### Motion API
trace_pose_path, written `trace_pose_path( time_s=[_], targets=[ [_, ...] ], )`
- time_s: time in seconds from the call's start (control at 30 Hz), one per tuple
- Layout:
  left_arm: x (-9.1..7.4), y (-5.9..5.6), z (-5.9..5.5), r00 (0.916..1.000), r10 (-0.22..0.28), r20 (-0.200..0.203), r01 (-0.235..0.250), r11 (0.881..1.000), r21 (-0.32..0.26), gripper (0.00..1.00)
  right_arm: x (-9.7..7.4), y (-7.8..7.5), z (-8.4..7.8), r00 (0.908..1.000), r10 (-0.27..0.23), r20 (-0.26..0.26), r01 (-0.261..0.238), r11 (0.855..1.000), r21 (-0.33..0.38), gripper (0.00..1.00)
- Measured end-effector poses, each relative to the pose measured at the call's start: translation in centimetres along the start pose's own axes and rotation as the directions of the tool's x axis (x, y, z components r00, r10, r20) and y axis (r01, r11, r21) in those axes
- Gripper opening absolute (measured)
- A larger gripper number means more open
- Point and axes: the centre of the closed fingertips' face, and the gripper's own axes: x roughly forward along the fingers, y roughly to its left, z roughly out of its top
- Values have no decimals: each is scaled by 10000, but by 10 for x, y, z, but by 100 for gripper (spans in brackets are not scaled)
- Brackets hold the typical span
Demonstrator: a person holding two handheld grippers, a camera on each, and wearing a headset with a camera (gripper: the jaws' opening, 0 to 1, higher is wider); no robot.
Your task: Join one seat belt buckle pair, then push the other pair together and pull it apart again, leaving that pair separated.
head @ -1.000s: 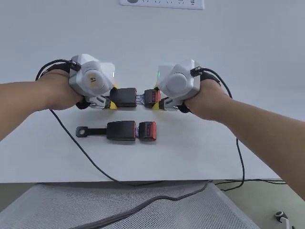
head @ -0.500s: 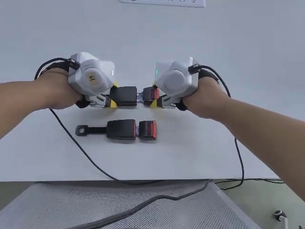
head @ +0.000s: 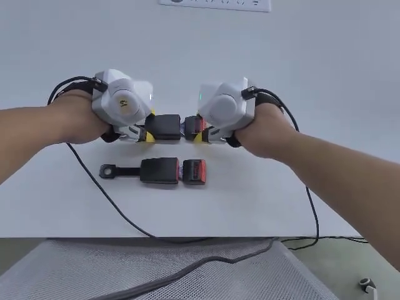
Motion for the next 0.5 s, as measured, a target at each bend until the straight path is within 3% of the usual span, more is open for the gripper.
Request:
trace_pose_path(
  time_s=[0.5],
  targets=[
    [-1, -1, 1, 10000, -5, -9, 5, 10000, -49, 30, 0, -1, -1, 9999, -68, -113, 67, 9999, -142, 27]
  ],
)
